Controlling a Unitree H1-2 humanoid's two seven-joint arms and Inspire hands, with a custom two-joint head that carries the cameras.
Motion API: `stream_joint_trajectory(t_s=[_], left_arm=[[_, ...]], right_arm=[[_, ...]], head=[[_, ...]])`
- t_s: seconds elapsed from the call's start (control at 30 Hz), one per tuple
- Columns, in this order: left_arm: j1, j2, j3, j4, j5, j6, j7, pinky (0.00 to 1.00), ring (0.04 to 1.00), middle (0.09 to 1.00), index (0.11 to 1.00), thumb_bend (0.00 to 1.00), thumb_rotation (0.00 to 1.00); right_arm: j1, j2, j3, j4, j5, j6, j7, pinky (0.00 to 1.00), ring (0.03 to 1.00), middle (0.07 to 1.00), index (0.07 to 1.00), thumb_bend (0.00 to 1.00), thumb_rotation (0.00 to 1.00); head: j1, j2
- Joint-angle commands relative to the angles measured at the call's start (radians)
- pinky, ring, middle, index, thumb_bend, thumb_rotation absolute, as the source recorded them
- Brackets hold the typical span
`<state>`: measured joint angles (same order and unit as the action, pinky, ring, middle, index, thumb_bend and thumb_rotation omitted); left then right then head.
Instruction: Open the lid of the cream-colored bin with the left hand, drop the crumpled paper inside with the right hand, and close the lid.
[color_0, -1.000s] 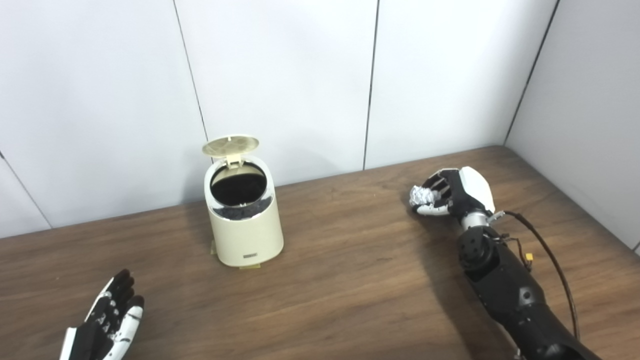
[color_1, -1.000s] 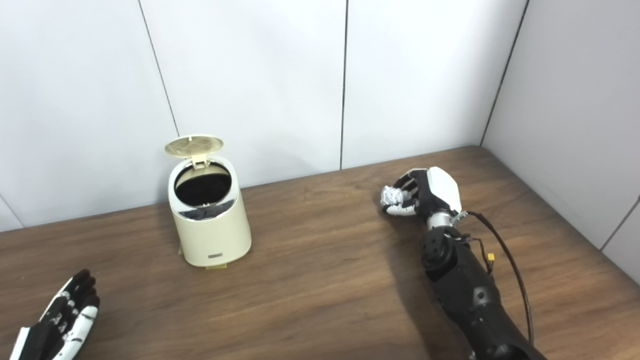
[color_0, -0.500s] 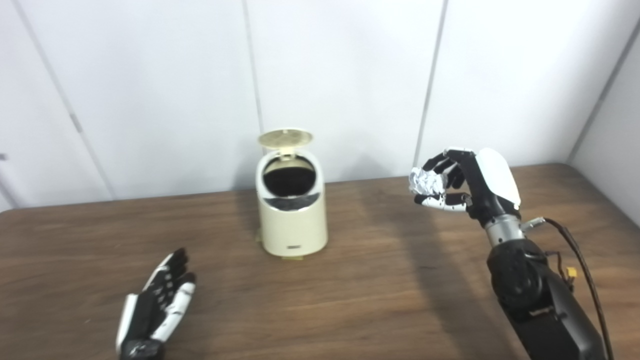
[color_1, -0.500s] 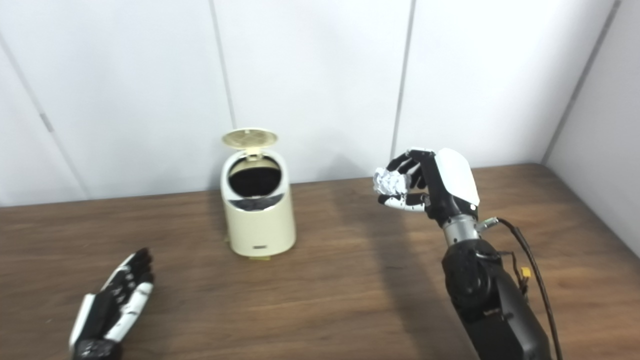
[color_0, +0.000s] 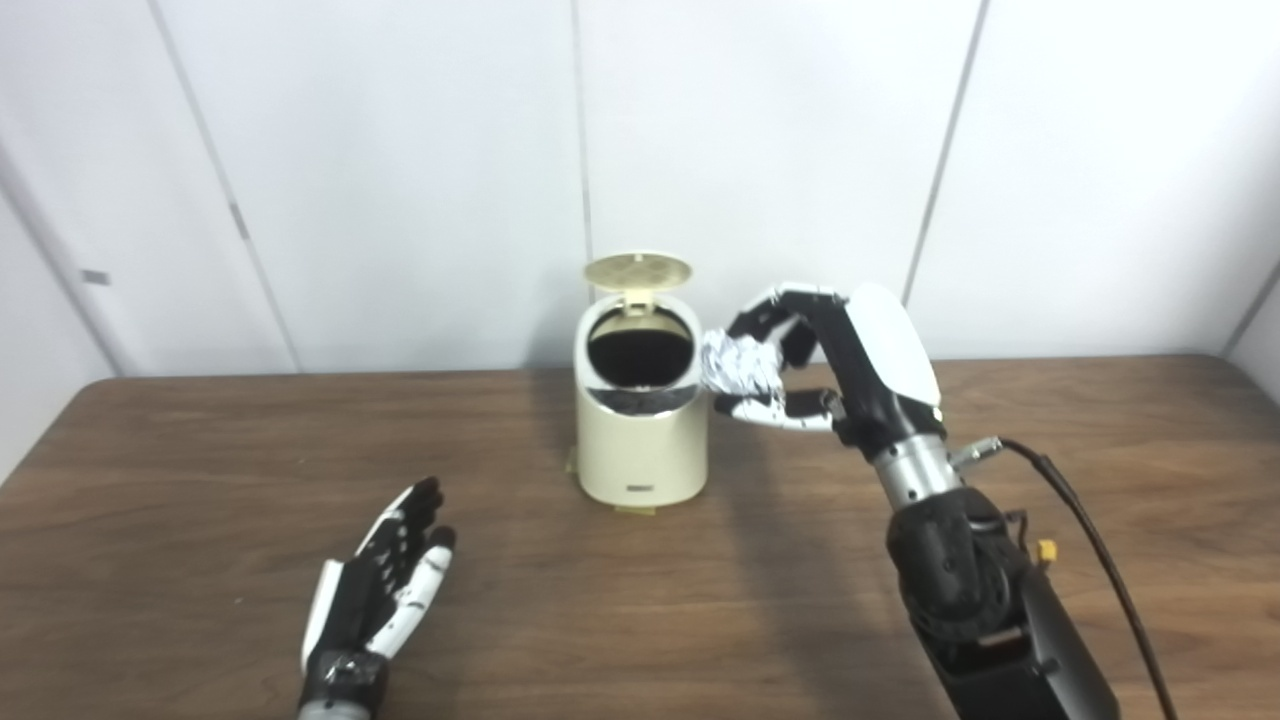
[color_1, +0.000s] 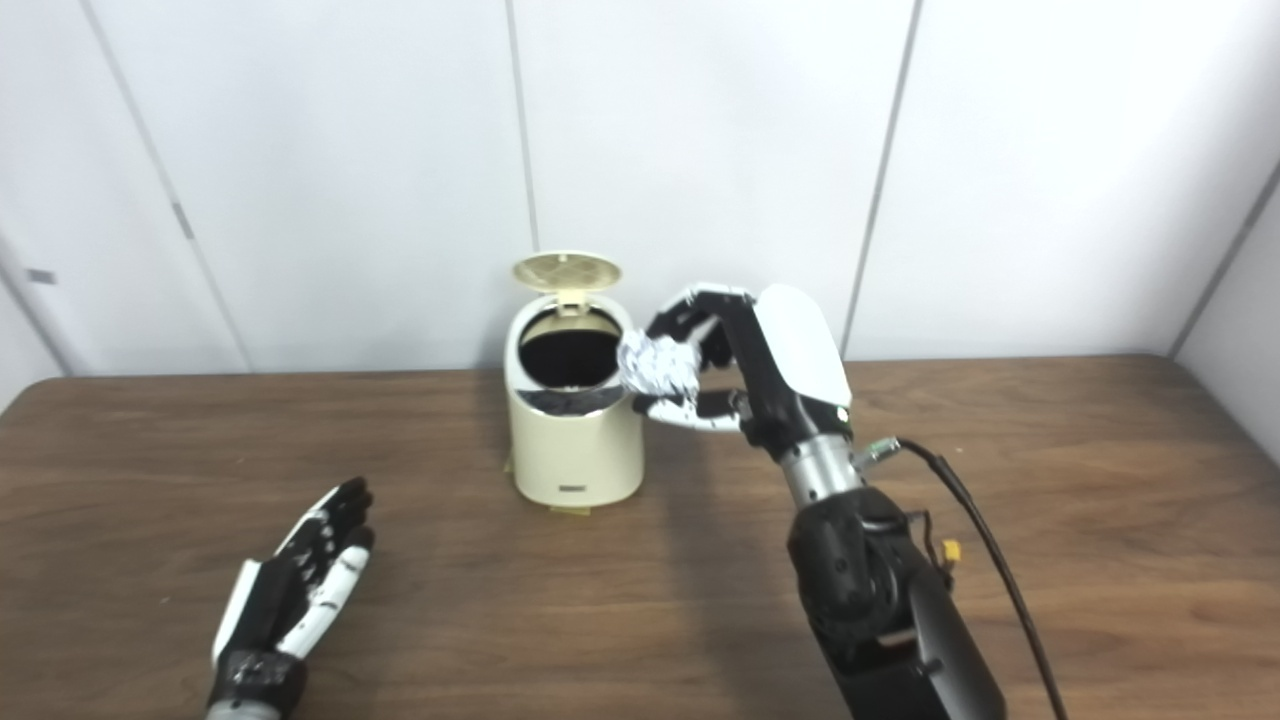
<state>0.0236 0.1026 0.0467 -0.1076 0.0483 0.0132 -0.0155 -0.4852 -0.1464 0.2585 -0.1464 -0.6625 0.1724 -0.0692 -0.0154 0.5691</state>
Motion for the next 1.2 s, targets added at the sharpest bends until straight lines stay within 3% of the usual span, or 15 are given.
stream_joint_trajectory(t_s=[0.0, 0.3, 0.6, 1.17], left_arm=[[0.002, -0.011, -0.008, -0.004, 0.012, -0.003, 0.009, 0.97, 0.934, 0.895, 0.921, 0.49, 0.55], [0.010, -0.022, -0.016, -0.003, 0.025, -0.012, 0.021, 0.98, 0.942, 0.899, 0.920, 0.49, 0.54], [0.015, -0.030, -0.012, -0.015, 0.023, -0.004, 0.020, 0.97, 0.941, 0.903, 0.924, 0.50, 0.55], [0.024, -0.033, -0.003, -0.025, 0.005, -0.015, 0.014, 0.96, 0.937, 0.901, 0.923, 0.50, 0.53]], right_arm=[[-0.063, 0.025, 0.006, 0.004, -0.013, -0.041, -0.016, 0.32, 0.394, 0.518, 0.511, 0.50, 0.00], [-0.152, 0.099, 0.020, 0.145, -0.035, -0.076, -0.054, 0.30, 0.396, 0.518, 0.519, 0.49, 0.00], [-0.197, 0.107, 0.028, 0.273, -0.049, -0.096, -0.089, 0.30, 0.391, 0.514, 0.532, 0.49, 0.00], [-0.217, 0.103, 0.025, 0.377, -0.040, -0.099, -0.131, 0.31, 0.391, 0.514, 0.524, 0.49, 0.00]], head=[[0.002, 0.000], [0.011, 0.000], [0.012, 0.000], [0.013, 0.005]])
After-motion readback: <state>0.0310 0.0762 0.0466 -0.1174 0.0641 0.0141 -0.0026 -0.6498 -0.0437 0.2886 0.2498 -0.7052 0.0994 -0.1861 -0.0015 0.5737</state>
